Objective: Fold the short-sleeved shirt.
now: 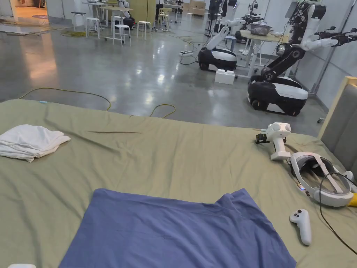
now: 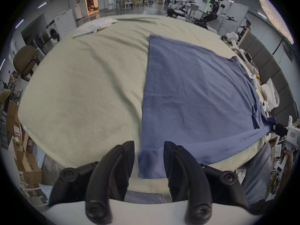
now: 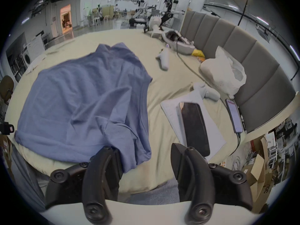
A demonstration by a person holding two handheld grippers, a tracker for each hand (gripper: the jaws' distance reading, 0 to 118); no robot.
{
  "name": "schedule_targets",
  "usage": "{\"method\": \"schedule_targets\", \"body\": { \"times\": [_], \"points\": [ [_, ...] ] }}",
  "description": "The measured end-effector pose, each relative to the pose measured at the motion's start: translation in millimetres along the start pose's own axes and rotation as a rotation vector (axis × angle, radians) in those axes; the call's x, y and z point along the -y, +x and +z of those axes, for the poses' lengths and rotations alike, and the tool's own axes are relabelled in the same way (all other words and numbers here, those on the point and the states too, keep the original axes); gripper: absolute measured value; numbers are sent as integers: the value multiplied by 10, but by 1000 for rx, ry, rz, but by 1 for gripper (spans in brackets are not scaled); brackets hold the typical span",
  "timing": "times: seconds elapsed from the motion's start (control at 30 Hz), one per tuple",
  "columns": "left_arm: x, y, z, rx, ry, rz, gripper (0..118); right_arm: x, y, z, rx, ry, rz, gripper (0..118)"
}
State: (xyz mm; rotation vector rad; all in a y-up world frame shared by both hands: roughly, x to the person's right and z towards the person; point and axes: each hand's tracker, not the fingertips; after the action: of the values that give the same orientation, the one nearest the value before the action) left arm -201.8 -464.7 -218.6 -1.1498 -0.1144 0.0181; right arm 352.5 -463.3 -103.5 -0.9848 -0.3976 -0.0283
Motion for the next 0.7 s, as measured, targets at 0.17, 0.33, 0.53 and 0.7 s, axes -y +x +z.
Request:
{"method": "schedule_targets", "body": {
  "times": [0.17,0.33,0.53,0.7],
  "points": [
    [-263,77,268,28,208,-3,44,-246,-74,267,-49,200,-3,61],
    [-554,275,513,82,373,30,44,-476,-239,466,-20,277,15,60],
    [-765,464,700,130,464,17,44,-524,-289,737,-9,351,4,55],
    [-779,591,808,155,544,-10,37,-514,-259,881,-52,491,-33,16]
  ]
}}
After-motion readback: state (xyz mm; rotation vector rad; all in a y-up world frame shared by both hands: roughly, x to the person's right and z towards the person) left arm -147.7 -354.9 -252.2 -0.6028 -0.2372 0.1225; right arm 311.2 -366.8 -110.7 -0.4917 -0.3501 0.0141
